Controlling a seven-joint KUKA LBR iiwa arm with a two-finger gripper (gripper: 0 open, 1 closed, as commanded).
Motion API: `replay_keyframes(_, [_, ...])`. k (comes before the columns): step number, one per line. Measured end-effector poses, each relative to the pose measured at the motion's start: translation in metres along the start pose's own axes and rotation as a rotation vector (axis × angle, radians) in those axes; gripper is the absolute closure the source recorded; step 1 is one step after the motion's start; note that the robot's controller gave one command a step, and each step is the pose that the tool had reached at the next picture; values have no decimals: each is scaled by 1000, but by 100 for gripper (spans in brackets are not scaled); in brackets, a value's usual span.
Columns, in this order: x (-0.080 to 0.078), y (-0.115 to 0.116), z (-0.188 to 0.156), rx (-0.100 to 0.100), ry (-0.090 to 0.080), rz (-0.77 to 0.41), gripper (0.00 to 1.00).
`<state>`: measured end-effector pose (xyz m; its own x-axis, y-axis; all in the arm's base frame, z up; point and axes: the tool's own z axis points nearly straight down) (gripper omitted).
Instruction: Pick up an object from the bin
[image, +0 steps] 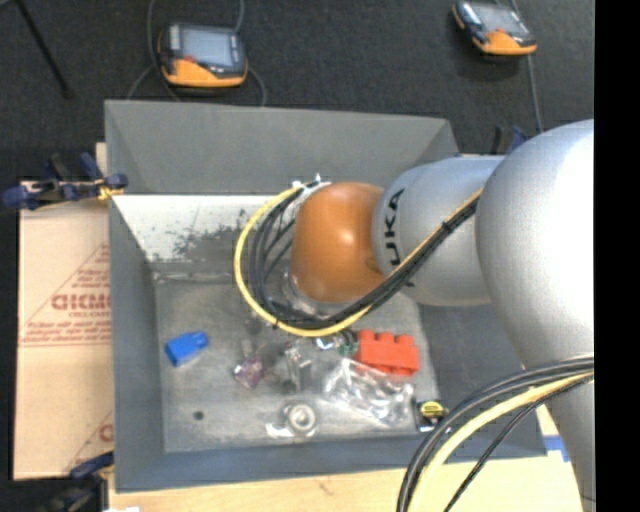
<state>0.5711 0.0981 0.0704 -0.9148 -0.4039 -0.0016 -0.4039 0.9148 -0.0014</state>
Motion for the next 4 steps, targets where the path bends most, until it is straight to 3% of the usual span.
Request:
replay_keyframes(1, [-1, 0, -1, -2, -2, 4, 100])
replay_keyframes(2, [24, -14, -135, 3, -9, 37, 100])
replay_keyframes(3, [17, 2, -88, -1, 1, -141, 100])
replay_keyframes(4, [16, 3, -90, -2, -2, -138, 0])
